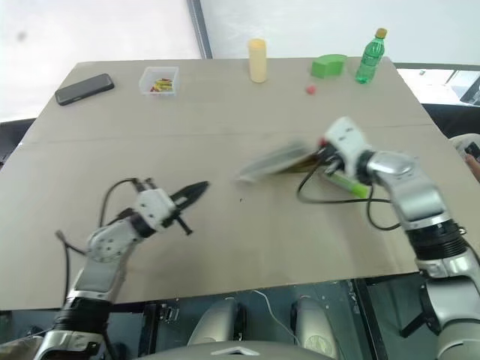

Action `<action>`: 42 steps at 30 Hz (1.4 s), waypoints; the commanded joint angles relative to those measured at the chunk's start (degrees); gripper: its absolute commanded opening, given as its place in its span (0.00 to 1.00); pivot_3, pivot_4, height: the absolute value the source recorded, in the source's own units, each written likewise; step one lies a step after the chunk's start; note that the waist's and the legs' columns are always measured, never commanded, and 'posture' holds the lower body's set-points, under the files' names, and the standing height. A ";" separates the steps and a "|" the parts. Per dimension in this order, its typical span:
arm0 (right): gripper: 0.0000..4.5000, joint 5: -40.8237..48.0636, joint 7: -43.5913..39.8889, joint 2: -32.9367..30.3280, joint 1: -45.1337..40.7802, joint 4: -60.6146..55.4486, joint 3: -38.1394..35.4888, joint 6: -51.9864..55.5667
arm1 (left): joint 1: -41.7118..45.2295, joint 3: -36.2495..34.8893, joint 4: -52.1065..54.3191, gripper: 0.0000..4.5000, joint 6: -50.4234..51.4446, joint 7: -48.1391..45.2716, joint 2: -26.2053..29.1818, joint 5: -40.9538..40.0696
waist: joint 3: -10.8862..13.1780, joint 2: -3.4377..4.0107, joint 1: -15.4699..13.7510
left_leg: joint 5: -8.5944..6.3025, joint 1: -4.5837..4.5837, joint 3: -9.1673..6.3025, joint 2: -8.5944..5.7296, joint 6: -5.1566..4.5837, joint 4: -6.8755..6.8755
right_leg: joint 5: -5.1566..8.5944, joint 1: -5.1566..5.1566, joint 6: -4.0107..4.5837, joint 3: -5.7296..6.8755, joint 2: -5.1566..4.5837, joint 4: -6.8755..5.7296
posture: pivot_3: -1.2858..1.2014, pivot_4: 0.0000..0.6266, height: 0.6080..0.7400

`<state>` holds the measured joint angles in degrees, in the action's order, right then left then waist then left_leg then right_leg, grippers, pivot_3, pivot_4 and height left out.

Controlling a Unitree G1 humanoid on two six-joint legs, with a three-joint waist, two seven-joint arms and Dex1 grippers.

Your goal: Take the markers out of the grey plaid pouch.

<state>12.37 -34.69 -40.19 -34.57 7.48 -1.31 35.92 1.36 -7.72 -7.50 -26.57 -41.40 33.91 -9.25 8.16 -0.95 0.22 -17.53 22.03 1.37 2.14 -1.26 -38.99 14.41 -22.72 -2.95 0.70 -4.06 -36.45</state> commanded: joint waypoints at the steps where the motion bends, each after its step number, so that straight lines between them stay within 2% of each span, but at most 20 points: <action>1: 0.08 10.84 -2.02 3.03 -3.10 -6.28 -8.64 4.21 | 0.50 -0.43 -1.16 0.00 -3.22 0.96 -0.59 0.66 | 0.06 0.13 0.01 | 0.00 -0.01 0.03 0.00 0.00 0.06 | 0.00 0.00 0.00 -0.02 -0.01 -0.01 | 0.52 0.24 1.00; 3: 0.08 17.02 -3.92 4.63 -3.11 -10.25 -11.74 8.36 | 1.55 0.04 -2.89 0.00 -4.12 1.04 -1.11 1.37 | 0.06 0.13 0.03 | 0.00 0.02 0.00 0.01 0.00 0.10 | 0.00 0.01 -0.01 0.01 0.00 0.00 | 0.52 0.24 1.00; 12: 0.08 26.33 -1.31 4.84 -1.88 -16.05 -17.40 16.53 | 5.68 1.75 -9.93 0.00 -4.99 -1.32 -3.78 -1.69 | 0.05 0.13 -0.42 | -0.02 0.04 -0.03 -0.03 -0.03 0.09 | -0.01 0.02 -0.01 0.05 -0.04 -0.13 | 0.52 0.24 1.00; 18: 0.08 23.10 1.04 2.88 2.85 -17.15 -16.20 15.52 | 6.43 1.68 -9.73 0.00 -1.76 -5.34 -5.94 -7.22 | 0.05 0.12 -0.69 | -0.01 0.02 -0.04 -0.01 -0.02 0.09 | -0.01 0.01 -0.01 0.06 -0.01 -0.16 | 0.52 0.24 1.00; 22: 0.08 15.33 6.35 1.50 2.05 -13.70 -17.21 6.70 | 6.72 1.87 -6.07 0.00 4.72 -7.49 -7.38 -12.09 | 0.05 0.12 -0.78 | -0.01 0.03 -0.02 -0.01 -0.02 0.03 | -0.01 0.01 -0.01 0.03 -0.02 -0.19 | 0.52 0.24 1.00; 26: 0.08 3.74 9.03 -2.65 2.86 -5.07 -11.96 -3.21 | 7.69 2.80 -3.81 0.00 7.75 -7.33 -8.39 -11.91 | 0.03 0.10 -1.00 | -0.01 0.03 -0.01 -0.03 -0.01 -0.02 | 0.00 0.03 -0.01 0.04 -0.01 -0.18 | 0.52 0.24 1.00; 28: 0.30 0.78 7.73 -2.86 3.12 -0.42 -9.25 -7.52 | 8.37 3.57 -2.75 0.00 9.45 -7.00 -9.17 -11.69 | 0.03 0.09 -0.87 | 0.00 0.02 0.12 -0.03 -0.01 -0.02 | 0.00 0.04 -0.01 0.03 -0.01 -0.14 | 0.52 0.24 1.00; 30: 0.48 -2.80 7.15 -2.83 2.88 4.35 -6.30 -11.93 | 9.07 4.42 -1.55 0.00 11.38 -6.76 -9.89 -11.70 | 0.03 0.09 -0.72 | 0.00 -0.02 0.30 -0.01 -0.01 -0.02 | 0.00 0.04 -0.01 0.00 0.01 -0.03 | 0.52 0.24 1.00; 33: 0.81 -7.44 6.65 -2.50 2.92 10.27 -2.26 -17.46 | 10.01 5.94 1.37 0.00 15.39 -6.99 -11.17 -12.83 | 0.03 0.09 -0.42 | 0.00 -0.04 0.39 0.00 0.00 -0.02 | -0.01 0.04 -0.01 -0.05 0.02 -0.01 | 0.52 0.24 1.00; 36: 0.81 -7.47 4.07 -2.64 4.28 10.46 -1.36 -18.29 | 10.13 6.98 3.82 0.00 20.31 -6.24 -11.92 -13.47 | 0.03 0.10 -0.36 | 0.00 -0.03 0.40 0.01 0.00 -0.02 | 0.00 0.03 -0.01 -0.07 0.02 -0.01 | 0.52 0.24 1.00; 42: 0.81 8.19 -1.23 2.33 4.55 0.04 -8.05 0.01 | 8.56 6.99 6.67 0.00 24.48 -6.47 -11.97 -14.30 | 0.03 0.09 0.00 | 0.00 -0.02 0.38 0.03 0.00 -0.02 | -0.01 0.04 -0.02 -0.08 0.02 -0.03 | 0.52 0.24 1.00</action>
<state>15.24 -34.49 -38.66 -29.24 12.12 -6.72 30.56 10.43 -0.44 -3.11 -2.54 -47.70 21.93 -22.68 8.19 -0.86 0.22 -17.53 21.99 1.70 2.19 -1.26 -39.01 14.40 -22.67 -2.96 0.62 -4.03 -36.48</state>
